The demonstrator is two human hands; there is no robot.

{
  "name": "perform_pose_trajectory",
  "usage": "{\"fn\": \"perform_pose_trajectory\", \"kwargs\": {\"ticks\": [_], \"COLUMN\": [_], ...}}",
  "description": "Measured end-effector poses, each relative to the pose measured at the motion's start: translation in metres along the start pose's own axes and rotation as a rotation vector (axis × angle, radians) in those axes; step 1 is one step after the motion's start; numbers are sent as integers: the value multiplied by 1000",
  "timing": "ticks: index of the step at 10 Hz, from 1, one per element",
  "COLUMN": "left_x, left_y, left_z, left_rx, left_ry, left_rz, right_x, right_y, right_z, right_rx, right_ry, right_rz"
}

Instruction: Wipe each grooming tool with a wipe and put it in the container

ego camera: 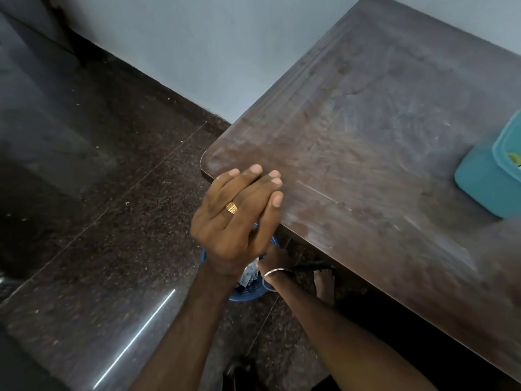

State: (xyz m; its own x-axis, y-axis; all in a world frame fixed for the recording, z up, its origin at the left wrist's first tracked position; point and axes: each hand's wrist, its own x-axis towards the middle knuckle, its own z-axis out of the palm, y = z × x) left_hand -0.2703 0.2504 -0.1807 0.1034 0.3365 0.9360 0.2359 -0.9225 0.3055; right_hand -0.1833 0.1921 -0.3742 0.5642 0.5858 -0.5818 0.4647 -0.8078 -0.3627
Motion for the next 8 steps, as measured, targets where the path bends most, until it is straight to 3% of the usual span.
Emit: {"fn": "perform_pose_trajectory", "kwargs": {"ticks": [4,7,8], "left_x": [0,18,25], "left_y": [12,35,47], "left_z": [0,-13,-20], "left_rx": [24,71,125], "left_ry": [-37,-56,-115], "left_rz": [-56,-174,-254], "right_x": [-25,-106,-133], "right_y": [5,-10,-15], "right_z": [-28,-73,-87], "right_rx": [211,184,162], "right_ry": [101,344,500], "right_rz": [-67,-398,-542]}}
